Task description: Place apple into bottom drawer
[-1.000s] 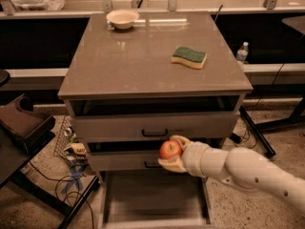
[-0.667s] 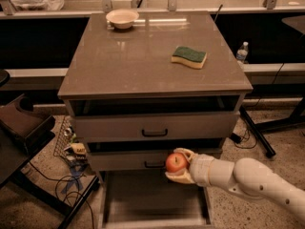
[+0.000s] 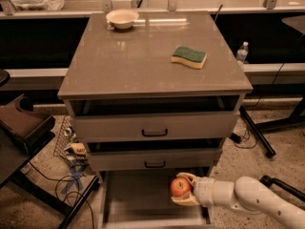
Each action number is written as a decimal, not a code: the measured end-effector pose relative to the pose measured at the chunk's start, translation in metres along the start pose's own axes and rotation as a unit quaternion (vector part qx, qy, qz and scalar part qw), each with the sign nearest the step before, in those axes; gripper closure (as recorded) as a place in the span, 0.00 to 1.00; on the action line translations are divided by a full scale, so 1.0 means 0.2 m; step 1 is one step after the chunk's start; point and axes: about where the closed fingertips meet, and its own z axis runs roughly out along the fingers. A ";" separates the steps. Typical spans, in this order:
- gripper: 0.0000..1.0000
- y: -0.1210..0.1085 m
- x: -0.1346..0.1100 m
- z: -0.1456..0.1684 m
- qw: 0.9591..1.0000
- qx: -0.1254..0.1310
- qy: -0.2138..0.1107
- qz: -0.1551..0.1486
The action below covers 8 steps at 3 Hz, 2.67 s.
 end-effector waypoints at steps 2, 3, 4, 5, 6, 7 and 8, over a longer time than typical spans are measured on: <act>1.00 0.00 0.11 0.12 1.000 -0.015 -0.015 0.010; 1.00 -0.01 0.27 0.34 0.998 -0.040 -0.045 0.007; 1.00 -0.01 0.46 0.60 0.995 -0.055 -0.086 -0.023; 1.00 0.05 0.62 0.84 0.990 -0.070 -0.121 -0.035; 1.00 0.12 0.71 1.03 0.986 -0.085 -0.142 -0.039; 1.00 0.18 0.77 1.19 0.983 -0.099 -0.150 -0.038; 0.98 0.23 0.79 1.32 0.981 -0.105 -0.160 -0.027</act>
Offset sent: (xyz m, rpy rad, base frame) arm 0.0343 0.0282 -0.1196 0.1381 0.0891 0.0746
